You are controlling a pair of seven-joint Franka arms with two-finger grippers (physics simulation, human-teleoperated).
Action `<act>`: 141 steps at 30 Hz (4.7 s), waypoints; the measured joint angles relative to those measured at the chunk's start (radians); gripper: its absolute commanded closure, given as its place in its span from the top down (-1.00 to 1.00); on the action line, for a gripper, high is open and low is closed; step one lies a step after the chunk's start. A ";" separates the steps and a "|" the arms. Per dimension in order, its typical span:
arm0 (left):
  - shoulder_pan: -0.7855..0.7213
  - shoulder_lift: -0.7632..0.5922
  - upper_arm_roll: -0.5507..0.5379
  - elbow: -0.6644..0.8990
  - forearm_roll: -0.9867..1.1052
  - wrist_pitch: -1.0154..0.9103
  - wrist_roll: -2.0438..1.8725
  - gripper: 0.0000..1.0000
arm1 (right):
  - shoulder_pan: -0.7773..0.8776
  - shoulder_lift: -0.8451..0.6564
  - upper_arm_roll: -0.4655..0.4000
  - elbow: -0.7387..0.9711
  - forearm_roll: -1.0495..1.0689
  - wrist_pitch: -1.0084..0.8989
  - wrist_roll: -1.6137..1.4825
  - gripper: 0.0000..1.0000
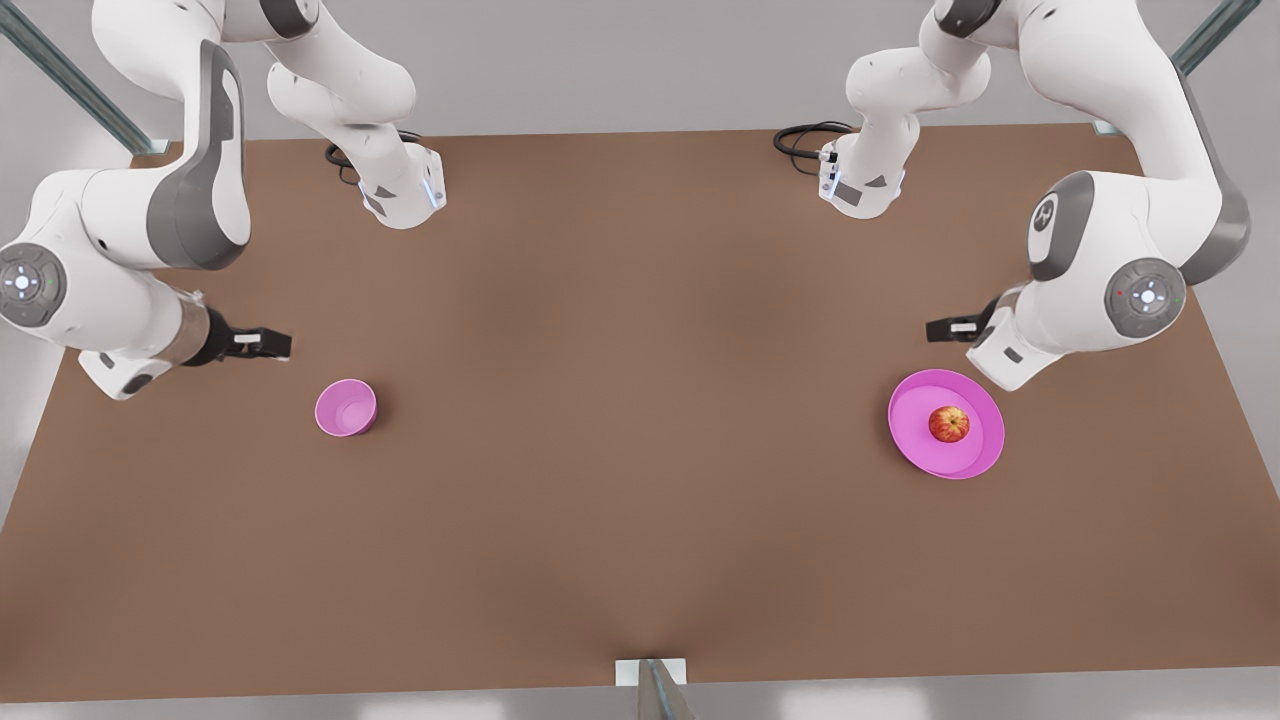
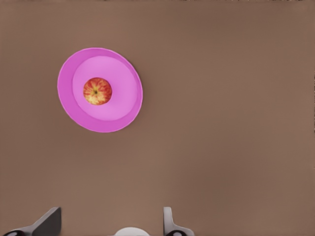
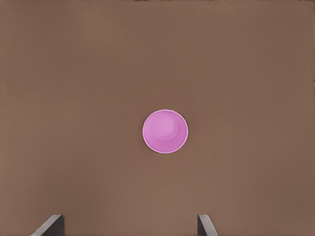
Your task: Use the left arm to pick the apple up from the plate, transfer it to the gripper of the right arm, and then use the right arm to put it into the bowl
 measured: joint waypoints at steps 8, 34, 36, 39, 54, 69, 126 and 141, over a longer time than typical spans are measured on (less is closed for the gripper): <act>0.078 0.226 0.091 -0.187 0.042 0.327 0.073 1.00 | -0.002 0.002 -0.001 0.001 -0.001 0.038 -0.013 1.00; 0.130 0.319 0.139 -0.531 0.055 0.997 0.239 0.95 | -0.003 0.011 -0.001 -0.001 0.019 0.052 -0.031 1.00; 0.131 0.320 0.138 -0.530 0.056 1.003 0.243 0.55 | -0.003 0.012 -0.001 -0.001 0.019 0.052 -0.032 1.00; 0.129 0.319 0.139 -0.530 0.059 1.009 0.247 0.47 | -0.003 0.011 -0.001 -0.001 0.019 0.052 -0.033 1.00; 0.096 0.212 0.121 -0.479 -0.080 0.851 0.262 0.49 | 0.001 0.031 0.008 0.014 0.022 0.052 -0.039 1.00; -0.124 0.772 -0.323 0.344 -0.998 0.516 0.182 0.47 | -0.034 0.631 0.246 0.222 0.768 0.194 -0.674 1.00; -0.227 0.821 -0.348 0.373 -1.162 0.863 0.367 0.45 | -0.098 0.865 0.794 0.151 1.192 0.865 -2.030 1.00; -0.243 0.827 -0.351 0.379 -1.171 0.878 0.379 0.45 | -0.047 0.874 0.798 0.160 1.201 0.914 -2.070 1.00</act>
